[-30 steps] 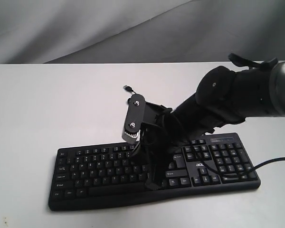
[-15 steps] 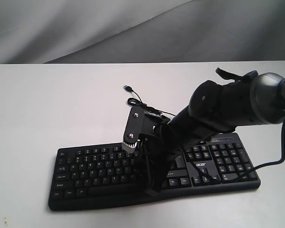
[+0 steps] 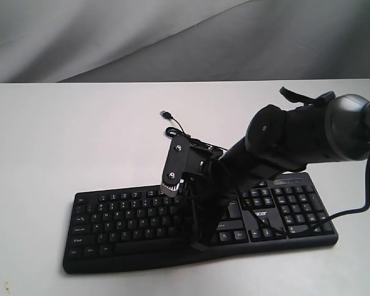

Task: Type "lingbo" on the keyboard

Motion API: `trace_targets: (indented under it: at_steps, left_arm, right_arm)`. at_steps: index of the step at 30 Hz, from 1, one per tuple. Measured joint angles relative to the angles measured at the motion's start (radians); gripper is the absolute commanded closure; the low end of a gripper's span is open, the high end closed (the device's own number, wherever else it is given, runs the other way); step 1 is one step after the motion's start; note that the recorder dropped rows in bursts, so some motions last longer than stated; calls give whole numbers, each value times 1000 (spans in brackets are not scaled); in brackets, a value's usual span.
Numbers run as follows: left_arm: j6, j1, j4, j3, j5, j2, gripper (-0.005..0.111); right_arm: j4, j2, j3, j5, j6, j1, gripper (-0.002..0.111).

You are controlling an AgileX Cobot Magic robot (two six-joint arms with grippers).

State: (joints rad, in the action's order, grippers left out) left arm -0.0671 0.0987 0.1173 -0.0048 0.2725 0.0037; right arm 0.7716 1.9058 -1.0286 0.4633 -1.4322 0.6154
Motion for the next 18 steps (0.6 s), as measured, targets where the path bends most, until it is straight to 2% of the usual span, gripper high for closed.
trace_targets:
  at_steps: [18]
  left_arm:
    - [0,0,0,0,0,0,106]
  right_arm:
    - [-15,5,0,-13,20,0,108]
